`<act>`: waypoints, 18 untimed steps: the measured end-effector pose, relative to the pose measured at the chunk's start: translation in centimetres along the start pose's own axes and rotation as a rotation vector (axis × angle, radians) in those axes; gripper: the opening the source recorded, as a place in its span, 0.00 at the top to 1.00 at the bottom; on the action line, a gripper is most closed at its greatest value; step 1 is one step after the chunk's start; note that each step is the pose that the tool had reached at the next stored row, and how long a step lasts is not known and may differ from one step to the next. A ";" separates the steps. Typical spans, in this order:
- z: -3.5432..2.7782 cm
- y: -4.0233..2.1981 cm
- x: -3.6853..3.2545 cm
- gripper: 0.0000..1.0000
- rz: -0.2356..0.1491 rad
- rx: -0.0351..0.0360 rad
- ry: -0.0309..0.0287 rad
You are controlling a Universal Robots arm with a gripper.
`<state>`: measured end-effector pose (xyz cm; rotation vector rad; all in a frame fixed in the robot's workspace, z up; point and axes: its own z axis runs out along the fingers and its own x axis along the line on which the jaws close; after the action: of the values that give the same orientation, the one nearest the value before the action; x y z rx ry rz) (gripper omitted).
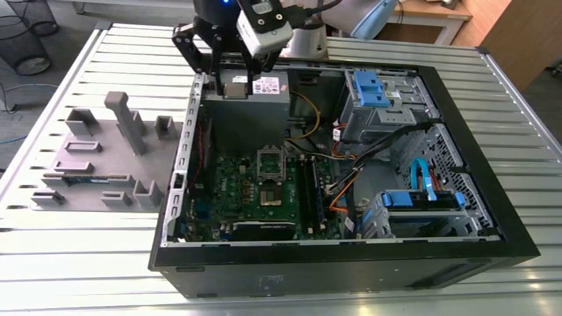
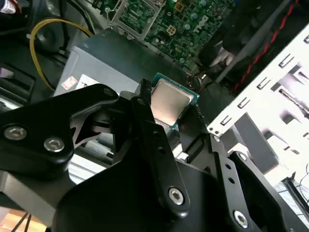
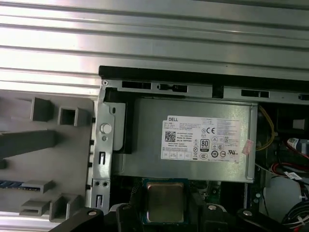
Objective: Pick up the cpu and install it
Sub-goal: 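Pick up the cpu and move it towards the insertion slot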
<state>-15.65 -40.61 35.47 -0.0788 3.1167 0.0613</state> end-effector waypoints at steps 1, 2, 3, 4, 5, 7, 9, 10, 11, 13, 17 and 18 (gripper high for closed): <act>0.01 -0.02 -0.40 0.53 0.000 0.0000 0.0000; 0.02 -0.04 -0.81 0.53 0.000 0.0000 0.0000; 0.04 -0.06 -1.20 0.53 0.000 -0.0001 -0.0001; 0.05 -0.08 -1.56 0.53 0.000 -0.0001 -0.0001; 0.05 -0.10 -1.92 0.53 0.000 0.0000 0.0000; 0.08 -0.13 -2.63 0.53 0.000 -0.0001 0.0000; 0.09 -0.17 -3.40 0.53 0.000 0.0000 0.0001; 0.10 -0.19 -3.78 0.53 0.000 0.0000 0.0002; 0.11 -0.21 -4.17 0.53 0.000 0.0000 0.0002; 0.13 -0.25 -4.95 0.53 0.000 0.0000 0.0003; 0.18 -0.33 -6.54 0.53 0.000 0.0000 0.0005; 0.19 -0.35 -6.91 0.53 0.000 -0.0001 0.0005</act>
<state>-8.73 -40.61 35.44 -0.0784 3.1172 0.0614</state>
